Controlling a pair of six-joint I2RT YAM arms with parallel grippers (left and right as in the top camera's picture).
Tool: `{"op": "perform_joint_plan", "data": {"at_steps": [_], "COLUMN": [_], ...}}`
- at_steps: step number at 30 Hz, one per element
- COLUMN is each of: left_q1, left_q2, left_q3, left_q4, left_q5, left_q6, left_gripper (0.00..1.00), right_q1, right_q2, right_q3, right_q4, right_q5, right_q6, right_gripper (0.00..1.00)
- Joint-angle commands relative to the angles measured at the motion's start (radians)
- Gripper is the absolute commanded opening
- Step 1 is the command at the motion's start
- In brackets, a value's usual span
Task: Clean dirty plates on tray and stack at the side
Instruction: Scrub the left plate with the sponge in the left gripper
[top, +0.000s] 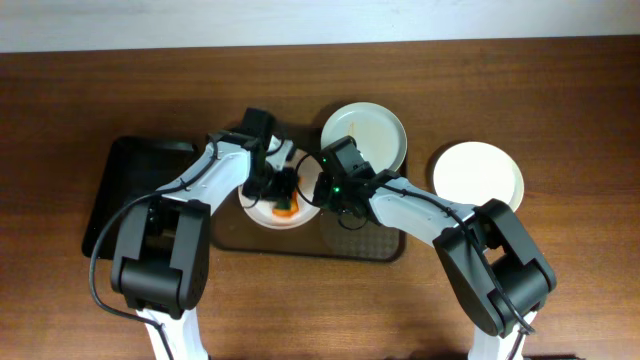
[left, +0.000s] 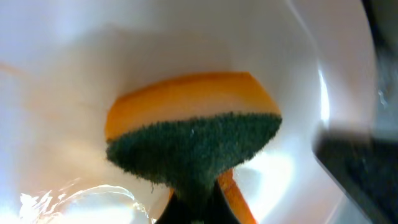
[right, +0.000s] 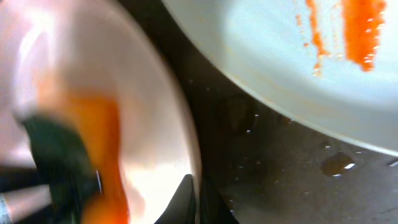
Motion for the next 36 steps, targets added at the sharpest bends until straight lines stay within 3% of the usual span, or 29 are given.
{"op": "perform_joint_plan", "data": {"at_steps": [1,3,5,6,8,9,11,14,20,26,28,32,36], "left_q1": [0.019,0.019,0.02,0.02,0.02,0.02,0.02,0.02,0.059,0.084,0.084,0.086,0.086], "left_q2": [0.061,0.061,0.061,0.061,0.061,0.061,0.061,0.061,0.061,0.061,0.061,0.061,0.061], "left_q3": [-0.021,-0.021,-0.021,-0.021,-0.021,-0.021,-0.021,-0.021,-0.021,-0.021,-0.021,-0.021,-0.02], "left_q4": [0.158,0.169,0.068,0.0,-0.111,-0.209,-0.239,-0.232,-0.068,0.285,0.257,0.063,-0.117], "left_q5": [-0.447,-0.557,-0.591,-0.531,-0.271,0.007,0.192,0.294,0.233,0.195,0.047,-0.391,-0.404], "left_q6": [-0.132,-0.183,-0.238,-0.2,-0.047,0.113,0.229,0.261,0.233,0.236,0.216,-0.018,-0.113], "left_gripper": [0.0,0.0,0.0,0.0,0.0,0.0,0.0,0.0,0.0,0.0,0.0,0.0,0.0], "right_q1": [0.016,0.016,0.016,0.016,0.016,0.016,0.016,0.016,0.016,0.016,0.016,0.016,0.016], "right_q2": [0.018,0.018,0.018,0.018,0.019,0.018,0.018,0.018,0.018,0.018,0.018,0.018,0.018], "right_q3": [0.009,0.009,0.009,0.009,0.009,0.009,0.009,0.009,0.009,0.009,0.009,0.009,0.009], "right_q4": [-0.005,-0.009,-0.008,-0.009,-0.009,-0.009,-0.008,-0.012,-0.011,-0.013,-0.013,-0.012,-0.013], "right_q5": [-0.037,-0.037,-0.037,-0.037,-0.037,-0.042,-0.045,-0.044,-0.044,-0.044,-0.044,-0.044,-0.045], "right_q6": [-0.004,-0.004,-0.004,-0.004,-0.004,-0.004,-0.004,-0.004,-0.004,-0.004,-0.004,-0.004,-0.004], "right_gripper": [0.04,0.04,0.04,0.04,0.04,0.04,0.04,0.04,0.04,0.04,0.04,0.04,0.04]}}
